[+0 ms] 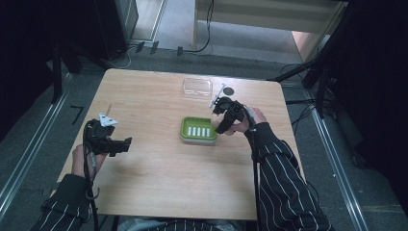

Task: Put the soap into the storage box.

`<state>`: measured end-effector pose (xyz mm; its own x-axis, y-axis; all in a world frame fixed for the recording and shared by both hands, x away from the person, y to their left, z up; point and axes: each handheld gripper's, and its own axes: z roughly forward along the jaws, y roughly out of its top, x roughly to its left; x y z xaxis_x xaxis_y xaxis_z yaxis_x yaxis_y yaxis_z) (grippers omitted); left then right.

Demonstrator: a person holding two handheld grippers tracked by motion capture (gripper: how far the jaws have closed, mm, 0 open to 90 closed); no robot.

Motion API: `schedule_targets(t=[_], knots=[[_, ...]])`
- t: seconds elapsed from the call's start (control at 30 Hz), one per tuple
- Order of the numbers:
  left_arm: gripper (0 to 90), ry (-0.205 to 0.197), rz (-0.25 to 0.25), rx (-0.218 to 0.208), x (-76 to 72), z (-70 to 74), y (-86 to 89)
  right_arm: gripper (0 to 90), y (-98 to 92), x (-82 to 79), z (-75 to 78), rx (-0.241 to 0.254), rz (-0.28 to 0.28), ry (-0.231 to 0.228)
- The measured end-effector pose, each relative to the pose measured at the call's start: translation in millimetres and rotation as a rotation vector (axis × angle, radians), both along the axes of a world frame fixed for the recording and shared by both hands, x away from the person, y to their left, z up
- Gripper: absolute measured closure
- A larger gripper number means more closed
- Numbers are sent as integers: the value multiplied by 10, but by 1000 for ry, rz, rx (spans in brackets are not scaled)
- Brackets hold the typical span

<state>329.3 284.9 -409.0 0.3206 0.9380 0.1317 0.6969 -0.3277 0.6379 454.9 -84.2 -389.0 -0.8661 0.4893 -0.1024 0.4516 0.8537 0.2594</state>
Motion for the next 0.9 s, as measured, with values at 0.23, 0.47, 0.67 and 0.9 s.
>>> schedule_targets(t=[0.23,0.47,0.67,0.9], knots=[[143,1,0,0,-1,-2,-3,334,61,14,12,0,21,0],[143,0,1,0,0,-6,-3,334,121,46,-7,-3,51,0],[143,1,1,0,0,-6,-3,334,159,65,-28,1,68,-1],[143,1,1,-1,0,-6,2,334,211,76,-33,8,87,5]])
